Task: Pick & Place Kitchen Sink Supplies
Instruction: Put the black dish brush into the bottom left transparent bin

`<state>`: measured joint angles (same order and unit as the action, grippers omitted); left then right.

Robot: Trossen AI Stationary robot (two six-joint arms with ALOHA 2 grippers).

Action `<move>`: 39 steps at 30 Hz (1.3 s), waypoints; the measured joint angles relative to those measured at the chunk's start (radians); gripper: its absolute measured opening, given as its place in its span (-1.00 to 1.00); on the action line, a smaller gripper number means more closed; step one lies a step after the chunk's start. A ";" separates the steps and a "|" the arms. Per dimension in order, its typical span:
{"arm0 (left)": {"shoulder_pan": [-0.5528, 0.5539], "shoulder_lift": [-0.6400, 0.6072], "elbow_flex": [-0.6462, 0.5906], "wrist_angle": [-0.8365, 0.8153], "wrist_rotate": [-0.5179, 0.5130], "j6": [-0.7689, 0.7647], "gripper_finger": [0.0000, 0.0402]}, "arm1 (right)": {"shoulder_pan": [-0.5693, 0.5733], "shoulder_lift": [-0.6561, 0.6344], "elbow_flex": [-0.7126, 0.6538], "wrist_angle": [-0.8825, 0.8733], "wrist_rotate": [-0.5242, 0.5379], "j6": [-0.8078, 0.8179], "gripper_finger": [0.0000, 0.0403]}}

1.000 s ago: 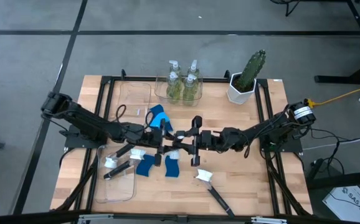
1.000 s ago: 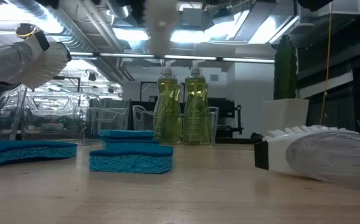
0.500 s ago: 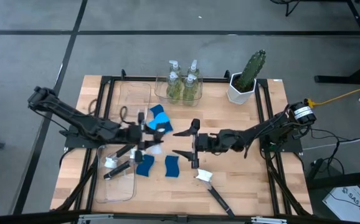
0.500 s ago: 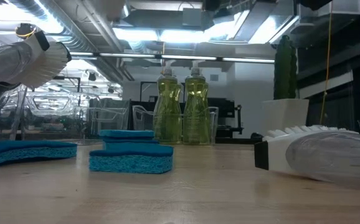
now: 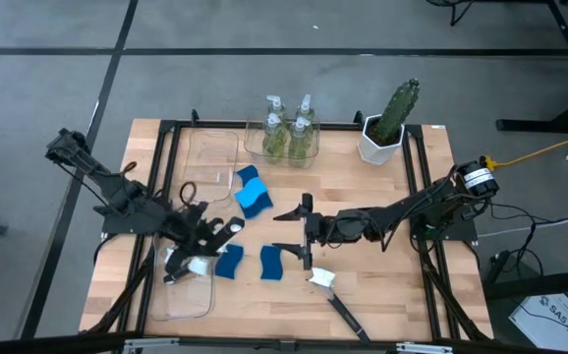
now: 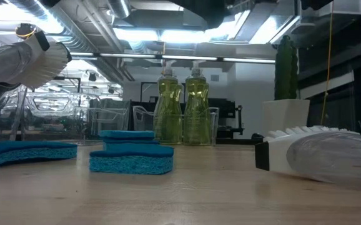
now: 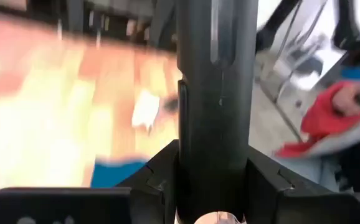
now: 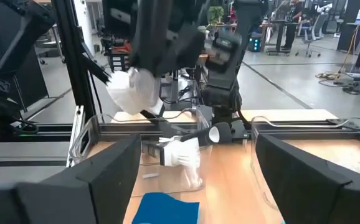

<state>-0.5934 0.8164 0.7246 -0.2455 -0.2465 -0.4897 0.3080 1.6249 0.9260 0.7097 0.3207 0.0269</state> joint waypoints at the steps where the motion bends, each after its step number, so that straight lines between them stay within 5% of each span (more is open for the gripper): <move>1: -0.015 -0.006 0.000 -0.050 -0.011 -0.037 -0.42 | 0.000 0.000 0.000 -0.001 0.000 0.000 0.56; 9: -0.160 -0.007 0.000 -0.330 -0.151 -0.312 -0.42 | 0.000 0.000 0.000 -0.035 0.000 0.031 0.56; 20: -0.347 0.011 -0.006 -0.500 -0.336 -0.631 -0.42 | 0.000 0.000 -0.001 -0.102 0.000 0.079 0.56; 29: -0.386 0.012 -0.179 -0.467 -0.332 -0.893 -0.42 | 0.000 0.000 -0.001 -0.102 0.000 0.079 0.56; 39: -0.389 0.012 -0.198 -0.469 -0.247 -0.854 -0.23 | 0.000 0.000 -0.001 -0.102 0.000 0.089 0.56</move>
<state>-0.9821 0.8284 0.5270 -0.7144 -0.4935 -1.3440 0.3077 1.6245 0.9253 0.6075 0.3206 0.1162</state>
